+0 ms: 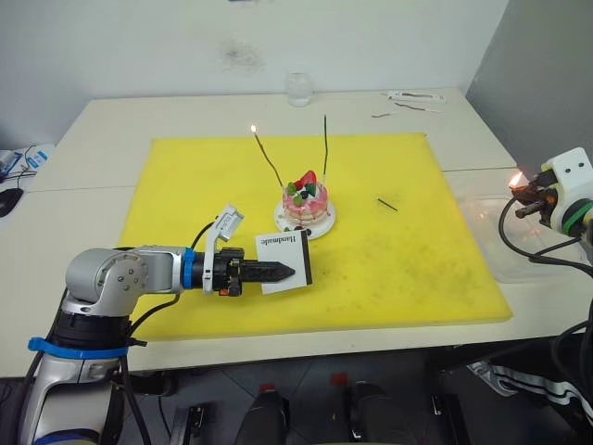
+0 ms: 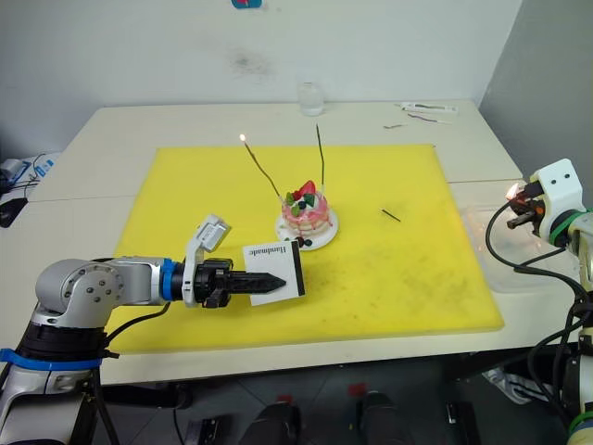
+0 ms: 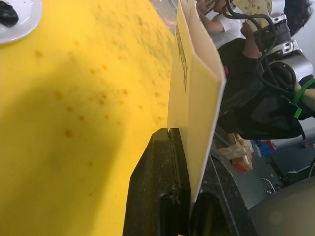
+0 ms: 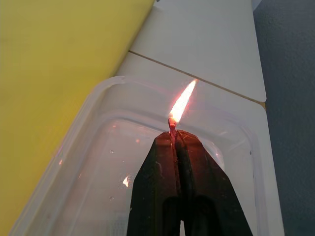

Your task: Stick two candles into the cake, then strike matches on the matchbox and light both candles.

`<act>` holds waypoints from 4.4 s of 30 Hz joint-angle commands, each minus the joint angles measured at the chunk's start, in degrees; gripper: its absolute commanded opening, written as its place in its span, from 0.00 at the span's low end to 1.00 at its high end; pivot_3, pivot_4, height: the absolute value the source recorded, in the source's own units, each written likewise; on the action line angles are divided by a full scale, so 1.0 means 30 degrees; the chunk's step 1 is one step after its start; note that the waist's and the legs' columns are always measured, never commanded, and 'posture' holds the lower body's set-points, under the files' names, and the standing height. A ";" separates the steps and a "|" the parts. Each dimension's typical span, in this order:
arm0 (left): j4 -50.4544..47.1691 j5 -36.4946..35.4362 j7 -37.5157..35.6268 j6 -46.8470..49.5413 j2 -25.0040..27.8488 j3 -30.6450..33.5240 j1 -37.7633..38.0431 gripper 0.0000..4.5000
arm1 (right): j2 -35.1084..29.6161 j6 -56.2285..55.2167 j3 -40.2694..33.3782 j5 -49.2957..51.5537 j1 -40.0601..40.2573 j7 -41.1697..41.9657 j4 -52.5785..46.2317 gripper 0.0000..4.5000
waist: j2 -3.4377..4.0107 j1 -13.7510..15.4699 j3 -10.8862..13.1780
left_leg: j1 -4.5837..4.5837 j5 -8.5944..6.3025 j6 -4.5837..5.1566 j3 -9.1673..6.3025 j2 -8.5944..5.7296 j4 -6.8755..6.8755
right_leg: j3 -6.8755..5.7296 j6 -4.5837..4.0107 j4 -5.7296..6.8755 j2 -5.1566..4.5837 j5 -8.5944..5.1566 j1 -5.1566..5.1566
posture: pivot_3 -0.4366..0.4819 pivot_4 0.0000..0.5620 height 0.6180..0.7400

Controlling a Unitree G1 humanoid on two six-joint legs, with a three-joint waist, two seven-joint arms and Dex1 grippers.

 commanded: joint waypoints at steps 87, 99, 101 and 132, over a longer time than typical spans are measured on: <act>-0.1755 -0.0348 0.0102 0.0732 0.0471 0.1034 0.0663 0.00 | 0.9332 -0.7604 0.2580 -0.1368 -0.6681 0.2064 0.9979 0.53 | 0.0004 -0.0192 -0.0001 | 0.0009 0.0044 -0.0077 -0.0022 0.0021 0.0008 | -0.0015 -0.0031 0.0021 -0.0022 0.0048 -0.0005 | 0.48 0.27 1.00; -0.2028 -0.0654 0.0539 0.0929 0.0345 0.1228 0.0976 0.00 | 0.9226 -0.7495 0.2668 -0.1530 -0.6356 0.1500 1.0121 0.08 | 0.0004 -0.0197 -0.0001 | 0.0010 0.0045 -0.0078 -0.0023 0.0020 0.0011 | -0.0014 -0.0032 0.0026 -0.0023 0.0049 -0.0005 | 0.48 0.27 1.00; -0.2058 -0.0707 0.0619 0.0910 0.0326 0.1216 0.1038 0.00 | 0.9162 -0.7491 0.2681 -0.1515 -0.6218 0.1586 1.0016 0.01 | 0.0004 -0.0202 -0.0001 | 0.0010 0.0045 -0.0078 -0.0022 0.0020 0.0011 | -0.0014 -0.0032 0.0026 -0.0022 0.0049 -0.0005 | 0.48 0.27 1.00; 0.0233 -0.0954 0.1762 0.1501 -0.0864 0.1425 -0.0866 0.00 | 0.6756 -0.0295 0.7142 0.1309 0.1645 0.6399 -1.7322 0.01 | 0.0005 0.0006 -0.0003 | 0.0019 0.0065 -0.0059 -0.0073 0.0030 0.0016 | -0.0043 -0.0014 0.0031 -0.0042 0.0066 0.0001 | 0.48 0.27 1.00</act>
